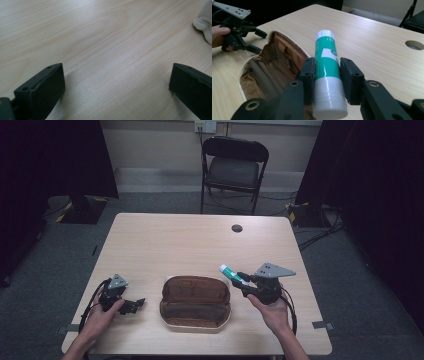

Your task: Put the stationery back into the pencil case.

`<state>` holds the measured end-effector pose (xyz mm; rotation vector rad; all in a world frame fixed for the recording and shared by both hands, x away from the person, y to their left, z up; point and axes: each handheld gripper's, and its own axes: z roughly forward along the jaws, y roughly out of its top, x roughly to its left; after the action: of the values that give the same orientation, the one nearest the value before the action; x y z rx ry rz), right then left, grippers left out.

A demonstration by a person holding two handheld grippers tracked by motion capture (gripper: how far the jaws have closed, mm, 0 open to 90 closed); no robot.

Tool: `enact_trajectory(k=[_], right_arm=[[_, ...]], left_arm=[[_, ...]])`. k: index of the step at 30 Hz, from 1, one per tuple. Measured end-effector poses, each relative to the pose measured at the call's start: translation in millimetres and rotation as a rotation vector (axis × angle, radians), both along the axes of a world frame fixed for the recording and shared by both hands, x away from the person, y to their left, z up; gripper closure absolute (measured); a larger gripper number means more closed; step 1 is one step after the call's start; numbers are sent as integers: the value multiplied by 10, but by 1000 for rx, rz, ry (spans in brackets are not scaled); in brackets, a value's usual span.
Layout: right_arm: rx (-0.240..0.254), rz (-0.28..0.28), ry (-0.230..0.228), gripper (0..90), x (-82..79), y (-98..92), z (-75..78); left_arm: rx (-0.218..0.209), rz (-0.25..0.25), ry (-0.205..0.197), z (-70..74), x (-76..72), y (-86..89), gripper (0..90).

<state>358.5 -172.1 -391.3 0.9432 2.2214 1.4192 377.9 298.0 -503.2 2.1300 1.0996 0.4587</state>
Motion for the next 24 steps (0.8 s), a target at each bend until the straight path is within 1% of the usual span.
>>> enact_trajectory(k=[8, 13, 19, 24], right_arm=[[4, 44, -29, 659, -78, 107, 99], [-1, 66, -25, 659, -98, 167, 112], [-11, 93, -16, 659, -108, 249, 90], [-19, 120, -5, 659, -122, 353, 60]], left_arm=[[0, 0, 0, 0, 0, 0, 0], [0, 0, 0, 0, 0, 0, 0], [-1, 0, 0, 0, 0, -1, 0], [0, 0, 0, 0, 0, 0, 0]])
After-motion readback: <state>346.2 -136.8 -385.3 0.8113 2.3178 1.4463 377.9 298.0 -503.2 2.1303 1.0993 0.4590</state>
